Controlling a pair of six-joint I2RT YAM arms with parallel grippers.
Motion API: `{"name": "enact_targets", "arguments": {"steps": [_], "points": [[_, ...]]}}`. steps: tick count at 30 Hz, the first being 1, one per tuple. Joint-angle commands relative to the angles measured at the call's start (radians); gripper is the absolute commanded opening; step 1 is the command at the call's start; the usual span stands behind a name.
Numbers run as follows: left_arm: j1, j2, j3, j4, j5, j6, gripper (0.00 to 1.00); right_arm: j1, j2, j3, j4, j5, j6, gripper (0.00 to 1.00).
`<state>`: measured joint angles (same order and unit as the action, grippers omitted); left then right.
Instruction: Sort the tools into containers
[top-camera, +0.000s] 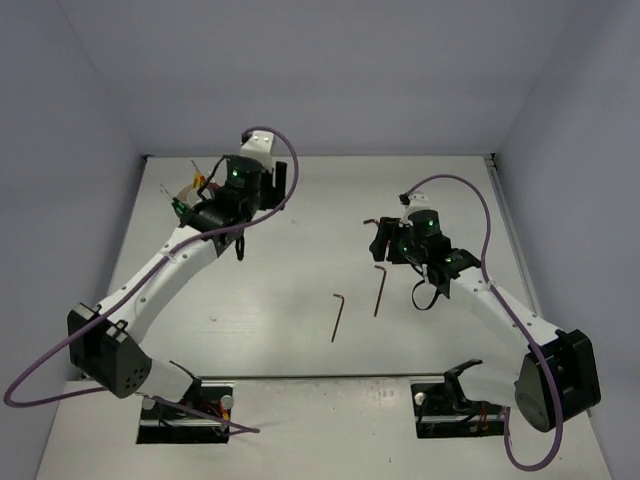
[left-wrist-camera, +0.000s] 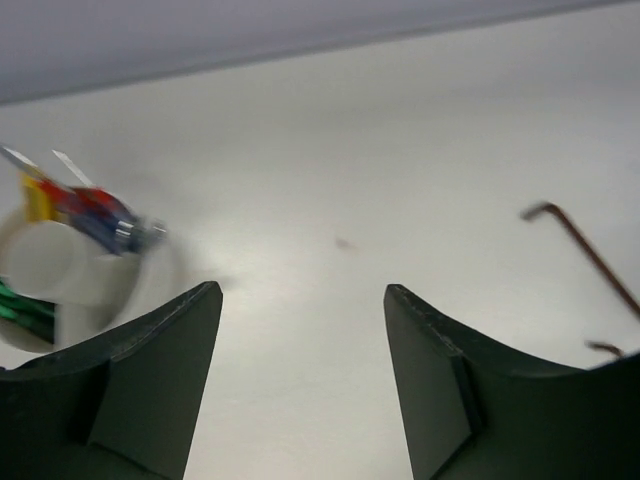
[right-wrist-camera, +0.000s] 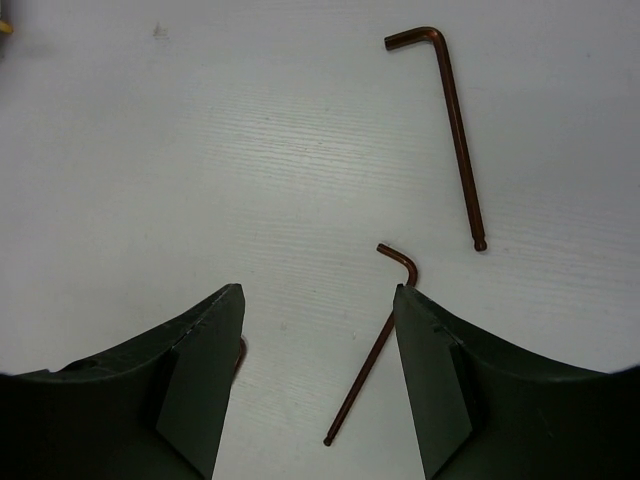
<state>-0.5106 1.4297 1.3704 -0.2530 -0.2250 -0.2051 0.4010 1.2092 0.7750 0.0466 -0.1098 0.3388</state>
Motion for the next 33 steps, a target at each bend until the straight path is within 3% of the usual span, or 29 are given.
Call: {"name": "enact_targets", "arguments": {"steps": [1,3,9,19,33], "points": [[-0.128,-0.031,-0.055,-0.15,0.043,-0.279,0.62,-0.009,-0.067,-0.014,-0.019,0.075,0.026,0.58],[-0.219,-0.005,-0.072,-0.17,0.067,-0.344,0.63,-0.012,-0.084,-0.032,-0.03,0.087,0.03,0.58],[-0.35,0.121,-0.075,-0.193,0.176,-0.46,0.62,-0.024,-0.126,-0.061,-0.042,0.099,0.052,0.58],[-0.466,0.374,0.022,-0.287,0.225,-0.51,0.5,-0.032,-0.165,-0.103,-0.094,0.105,0.049,0.57],[-0.485,0.535,0.09,-0.339,0.234,-0.525,0.32,-0.046,-0.196,-0.131,-0.103,0.134,0.041,0.57]]}}
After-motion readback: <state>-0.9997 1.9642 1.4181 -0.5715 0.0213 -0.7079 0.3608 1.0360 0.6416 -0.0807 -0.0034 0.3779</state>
